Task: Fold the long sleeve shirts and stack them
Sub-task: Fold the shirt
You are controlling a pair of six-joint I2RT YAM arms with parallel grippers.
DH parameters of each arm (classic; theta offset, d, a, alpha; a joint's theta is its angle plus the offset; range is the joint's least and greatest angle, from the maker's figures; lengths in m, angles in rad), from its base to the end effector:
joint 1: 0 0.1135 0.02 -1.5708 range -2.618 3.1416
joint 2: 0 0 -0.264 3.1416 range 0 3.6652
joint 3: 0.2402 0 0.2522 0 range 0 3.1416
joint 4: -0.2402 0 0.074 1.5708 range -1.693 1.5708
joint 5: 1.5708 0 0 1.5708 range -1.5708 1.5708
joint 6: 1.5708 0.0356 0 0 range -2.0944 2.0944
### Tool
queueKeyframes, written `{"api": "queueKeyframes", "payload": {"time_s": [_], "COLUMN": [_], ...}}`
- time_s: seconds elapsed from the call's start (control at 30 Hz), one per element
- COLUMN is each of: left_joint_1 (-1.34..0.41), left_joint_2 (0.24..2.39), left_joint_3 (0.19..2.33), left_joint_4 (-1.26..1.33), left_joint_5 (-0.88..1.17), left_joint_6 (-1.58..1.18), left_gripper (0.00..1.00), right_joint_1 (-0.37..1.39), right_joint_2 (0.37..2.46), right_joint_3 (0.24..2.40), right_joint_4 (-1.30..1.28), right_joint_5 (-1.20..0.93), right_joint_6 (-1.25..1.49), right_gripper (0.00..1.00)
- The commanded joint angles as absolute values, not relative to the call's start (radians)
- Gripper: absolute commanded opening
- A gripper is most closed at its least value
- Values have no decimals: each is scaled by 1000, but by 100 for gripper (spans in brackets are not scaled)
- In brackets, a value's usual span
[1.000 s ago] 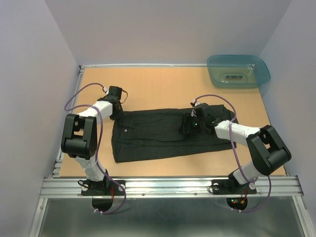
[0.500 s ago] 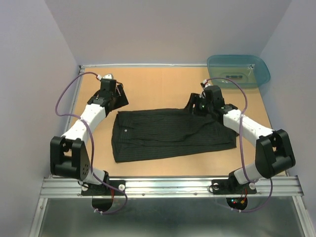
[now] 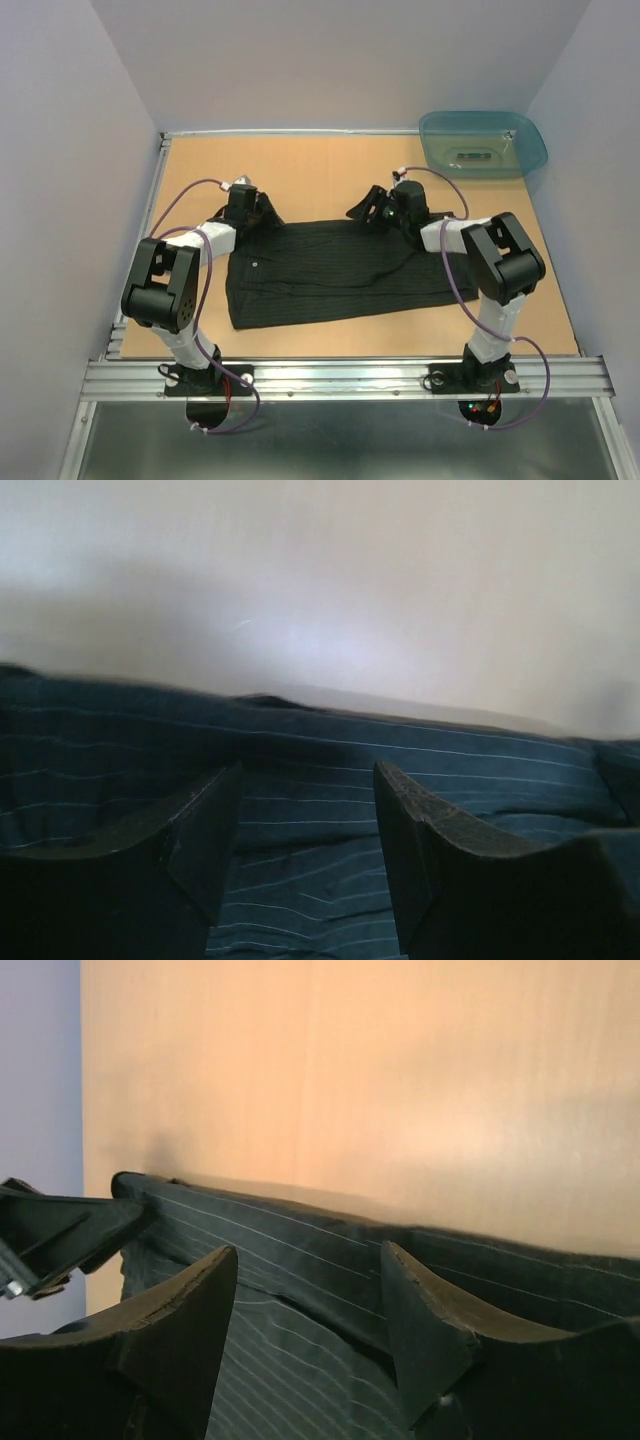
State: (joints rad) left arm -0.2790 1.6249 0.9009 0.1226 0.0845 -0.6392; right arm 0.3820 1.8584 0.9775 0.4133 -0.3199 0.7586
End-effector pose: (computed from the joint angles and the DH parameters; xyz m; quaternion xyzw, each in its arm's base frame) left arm 0.3335 -0.0987 0.1979 -0.1390 0.8733 -0.2398 0.4008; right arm 0.3608 0.1570 0.1673 0.0754 0.8416 0.3935 0.3623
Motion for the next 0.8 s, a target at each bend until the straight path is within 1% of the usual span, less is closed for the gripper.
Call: {"api": "queueKeyframes", "payload": {"time_s": [0.0, 0.03, 0.07, 0.13, 0.2, 0.3, 0.43, 0.67, 0.77], "left_joint_1": [-223, -204, -199, -189, -187, -176, -146, -109, -110], "left_joint_2": [1640, 1650, 1652, 1638, 1625, 1598, 1560, 1493, 1442], "left_joint_3": [816, 802, 773, 746, 721, 707, 675, 670, 709], "left_joint_4": [238, 242, 247, 280, 287, 259, 236, 169, 137], "left_joint_5": [61, 64, 58, 64, 46, 31, 29, 17, 29], "left_joint_6": [-748, -770, -778, -790, -819, -830, -831, -772, -726], "left_gripper": [65, 64, 64, 63, 62, 62, 62, 62, 66], "right_joint_1": [335, 295, 273, 209, 166, 30, -119, -235, -235], "right_joint_2": [1905, 1920, 1924, 1924, 1918, 1914, 1896, 1807, 1747], "right_joint_3": [853, 816, 761, 717, 687, 641, 637, 641, 682], "right_joint_4": [693, 762, 791, 831, 834, 839, 842, 828, 724], "right_joint_5": [-344, -350, -356, -365, -377, -393, -426, -465, -503], "right_joint_6": [837, 865, 870, 848, 821, 802, 787, 776, 736], "right_gripper": [64, 64, 64, 64, 64, 64, 64, 64, 64]}}
